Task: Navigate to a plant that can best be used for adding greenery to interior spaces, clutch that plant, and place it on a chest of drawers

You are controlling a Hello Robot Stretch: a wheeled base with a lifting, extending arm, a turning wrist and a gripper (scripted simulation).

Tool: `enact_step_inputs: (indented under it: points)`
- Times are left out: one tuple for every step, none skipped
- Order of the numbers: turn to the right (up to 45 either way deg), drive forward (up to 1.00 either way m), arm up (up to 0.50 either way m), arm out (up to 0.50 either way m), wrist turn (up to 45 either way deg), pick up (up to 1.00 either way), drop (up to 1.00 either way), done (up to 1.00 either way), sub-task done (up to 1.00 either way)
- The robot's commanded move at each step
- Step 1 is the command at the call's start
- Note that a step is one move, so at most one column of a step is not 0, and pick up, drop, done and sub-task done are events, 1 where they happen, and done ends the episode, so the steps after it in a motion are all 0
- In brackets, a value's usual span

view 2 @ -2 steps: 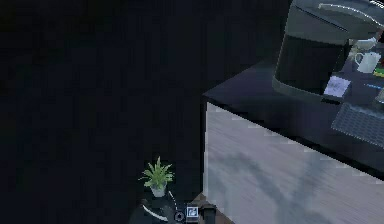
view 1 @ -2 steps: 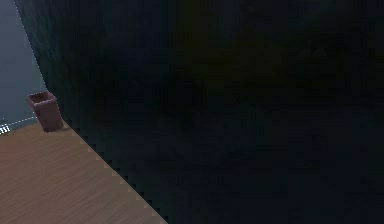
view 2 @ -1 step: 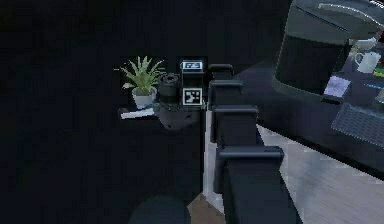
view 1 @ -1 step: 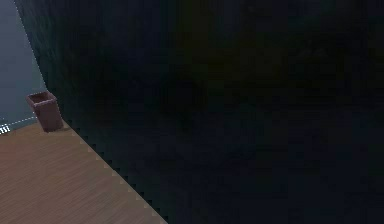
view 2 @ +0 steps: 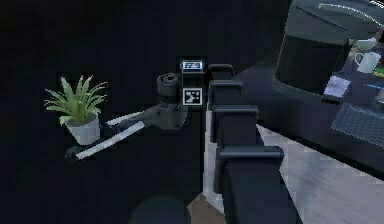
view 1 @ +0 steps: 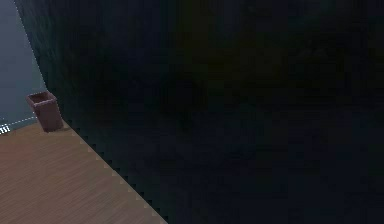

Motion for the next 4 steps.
enact_step_inputs:
  points:
    - [0.0,0.00,0.00,0.00,-45.0,0.00,0.00,0.00,0.00]
    - [0.0,0.00,0.00,0.00,-6.0,0.00,0.00,0.00,0.00]
    - [0.0,0.00,0.00,-0.20,0.0,0.00,0.00,0.00,0.00]
    - [-45.0,0.00,0.00,0.00,0.0,0.00,0.00,0.00,0.00]
